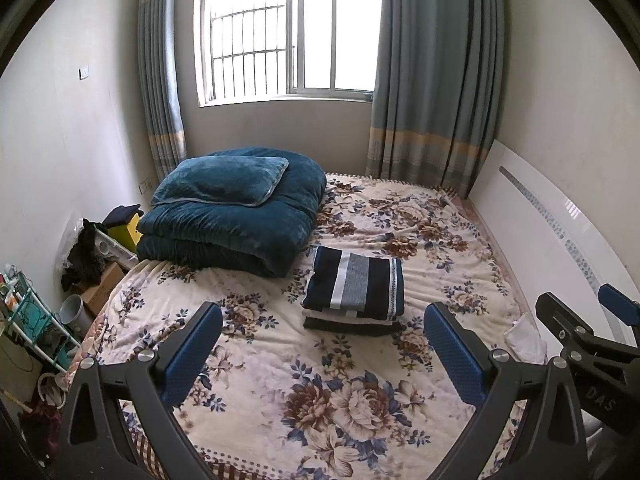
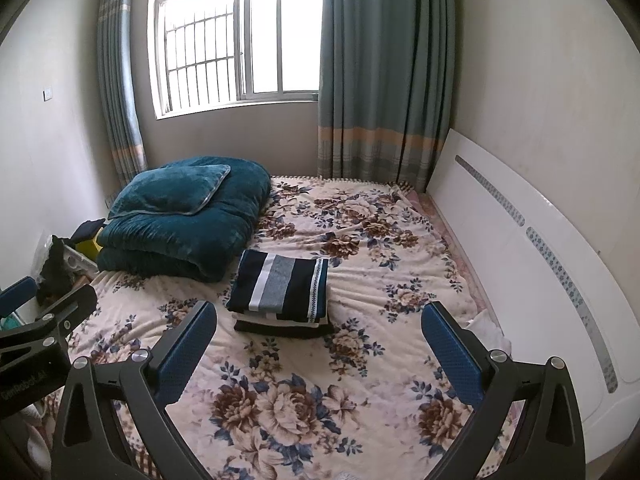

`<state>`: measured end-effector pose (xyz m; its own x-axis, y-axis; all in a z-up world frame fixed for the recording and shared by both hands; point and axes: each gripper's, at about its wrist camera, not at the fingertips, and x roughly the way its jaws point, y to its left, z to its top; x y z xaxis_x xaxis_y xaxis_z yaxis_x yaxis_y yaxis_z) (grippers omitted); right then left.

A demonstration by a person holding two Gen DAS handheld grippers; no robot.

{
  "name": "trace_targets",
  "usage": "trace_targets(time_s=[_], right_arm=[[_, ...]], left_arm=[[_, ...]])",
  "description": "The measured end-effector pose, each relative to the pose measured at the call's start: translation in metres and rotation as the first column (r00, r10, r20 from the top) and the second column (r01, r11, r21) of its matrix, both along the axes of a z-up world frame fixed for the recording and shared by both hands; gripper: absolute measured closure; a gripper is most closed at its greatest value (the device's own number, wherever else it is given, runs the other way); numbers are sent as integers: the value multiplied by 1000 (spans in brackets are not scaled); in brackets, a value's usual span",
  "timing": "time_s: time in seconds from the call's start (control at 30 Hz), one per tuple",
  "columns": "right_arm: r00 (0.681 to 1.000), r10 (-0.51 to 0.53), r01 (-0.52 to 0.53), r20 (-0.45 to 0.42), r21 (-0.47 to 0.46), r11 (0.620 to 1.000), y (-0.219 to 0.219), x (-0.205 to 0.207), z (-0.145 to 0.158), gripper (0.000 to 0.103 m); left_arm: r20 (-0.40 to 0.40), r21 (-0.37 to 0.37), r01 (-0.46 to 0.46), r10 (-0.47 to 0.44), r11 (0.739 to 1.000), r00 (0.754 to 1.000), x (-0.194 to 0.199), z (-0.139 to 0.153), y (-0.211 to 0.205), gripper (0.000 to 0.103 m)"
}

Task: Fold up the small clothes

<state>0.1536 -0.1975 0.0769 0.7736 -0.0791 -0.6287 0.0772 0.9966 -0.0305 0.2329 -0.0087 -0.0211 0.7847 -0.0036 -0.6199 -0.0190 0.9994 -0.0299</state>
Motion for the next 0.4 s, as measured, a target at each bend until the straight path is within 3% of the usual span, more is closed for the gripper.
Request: trace_targets(time_s=[0.4], right_arm=[[1000, -2, 2, 0, 2, 1000, 0, -2, -1, 0]], left_arm=[[15, 14, -13, 13, 1000, 1000, 0, 11, 5, 0]])
